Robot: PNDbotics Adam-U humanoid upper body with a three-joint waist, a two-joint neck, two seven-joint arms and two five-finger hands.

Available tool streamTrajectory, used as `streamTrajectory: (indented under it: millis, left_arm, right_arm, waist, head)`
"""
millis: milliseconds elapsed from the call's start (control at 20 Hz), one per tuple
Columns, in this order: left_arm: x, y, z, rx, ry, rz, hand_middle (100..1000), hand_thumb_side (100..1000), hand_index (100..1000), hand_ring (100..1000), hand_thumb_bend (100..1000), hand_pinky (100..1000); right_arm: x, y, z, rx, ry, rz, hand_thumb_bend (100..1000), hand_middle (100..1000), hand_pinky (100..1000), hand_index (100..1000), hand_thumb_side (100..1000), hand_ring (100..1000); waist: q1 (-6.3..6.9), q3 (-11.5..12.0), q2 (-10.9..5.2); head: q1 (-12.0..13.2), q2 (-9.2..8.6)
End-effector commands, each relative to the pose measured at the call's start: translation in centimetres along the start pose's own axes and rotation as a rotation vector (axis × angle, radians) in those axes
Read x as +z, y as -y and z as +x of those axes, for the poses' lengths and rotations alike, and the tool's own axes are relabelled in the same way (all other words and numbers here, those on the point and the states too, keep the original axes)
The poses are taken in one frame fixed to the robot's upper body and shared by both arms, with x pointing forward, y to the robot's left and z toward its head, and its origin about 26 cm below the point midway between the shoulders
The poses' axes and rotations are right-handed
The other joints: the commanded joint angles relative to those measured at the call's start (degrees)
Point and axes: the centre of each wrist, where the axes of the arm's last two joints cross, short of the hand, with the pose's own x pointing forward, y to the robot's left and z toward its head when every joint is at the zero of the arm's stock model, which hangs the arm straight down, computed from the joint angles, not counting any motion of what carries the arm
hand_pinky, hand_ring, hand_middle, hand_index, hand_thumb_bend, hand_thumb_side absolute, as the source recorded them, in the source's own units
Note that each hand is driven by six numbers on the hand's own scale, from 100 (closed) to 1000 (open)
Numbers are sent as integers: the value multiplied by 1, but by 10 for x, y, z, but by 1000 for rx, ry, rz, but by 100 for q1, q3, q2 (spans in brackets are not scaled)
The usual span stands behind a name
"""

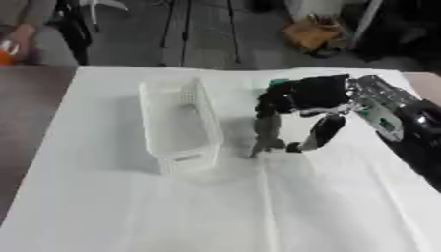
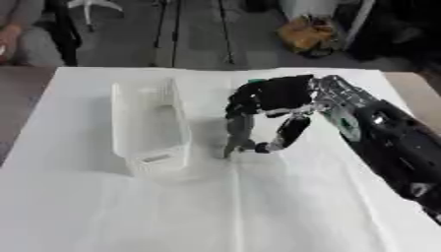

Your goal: Pick up objects on the table and place them in the box.

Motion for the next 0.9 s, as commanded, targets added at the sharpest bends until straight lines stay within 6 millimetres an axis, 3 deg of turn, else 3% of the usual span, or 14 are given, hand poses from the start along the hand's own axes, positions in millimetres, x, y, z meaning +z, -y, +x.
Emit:
streamTrajectory:
  millis: [50, 900]
  left_arm:
    - [-6, -4, 7, -16, 30, -12, 985, 1000, 932, 937, 472, 538]
    - [-7, -3, 8, -12, 36, -16, 986, 1000, 933, 938, 473, 539]
  right_arm:
    - [5, 7, -6, 53, 4, 27, 443, 932, 1000, 1000, 576, 1000]
    - [-6, -8, -11, 143, -6, 2, 443, 931, 1000, 1000, 577, 1000]
  waist:
    - [15, 9, -13]
    - [11, 98, 7]
  head:
    - [-19, -68]
    - [-41, -72]
